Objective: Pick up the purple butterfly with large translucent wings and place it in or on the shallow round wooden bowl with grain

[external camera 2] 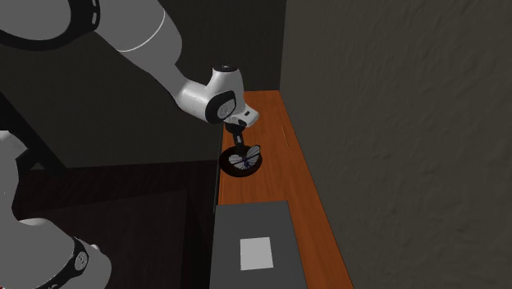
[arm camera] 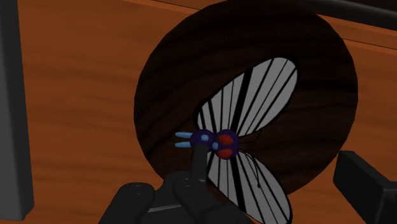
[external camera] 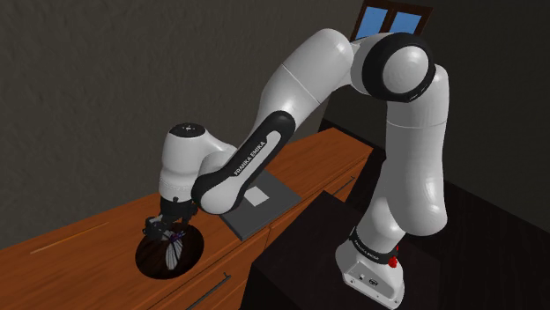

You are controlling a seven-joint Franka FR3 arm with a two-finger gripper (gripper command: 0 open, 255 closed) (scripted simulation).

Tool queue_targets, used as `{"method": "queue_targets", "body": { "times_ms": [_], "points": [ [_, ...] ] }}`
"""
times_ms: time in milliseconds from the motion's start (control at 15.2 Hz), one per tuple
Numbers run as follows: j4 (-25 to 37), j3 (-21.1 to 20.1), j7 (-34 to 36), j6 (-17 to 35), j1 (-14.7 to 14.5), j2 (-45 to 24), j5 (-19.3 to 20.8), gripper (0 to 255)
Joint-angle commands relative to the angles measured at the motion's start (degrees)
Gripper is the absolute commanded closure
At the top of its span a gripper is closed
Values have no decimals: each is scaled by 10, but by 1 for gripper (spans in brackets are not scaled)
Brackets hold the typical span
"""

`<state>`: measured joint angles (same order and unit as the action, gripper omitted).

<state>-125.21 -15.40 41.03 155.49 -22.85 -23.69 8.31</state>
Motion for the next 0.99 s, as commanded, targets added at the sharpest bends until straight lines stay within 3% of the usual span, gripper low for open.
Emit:
{"method": "queue_targets", "body": {
  "times_ms": [0, 132, 396, 924],
  "points": [
    [0, 0, 0, 0, 0, 0, 0, 0],
    [0, 0, 0, 0, 0, 0, 0, 0],
    [-14, -24, -24, -54, 22, 70, -34, 0],
    [-14, -24, -24, -54, 21, 70, -34, 0]
  ]
}}
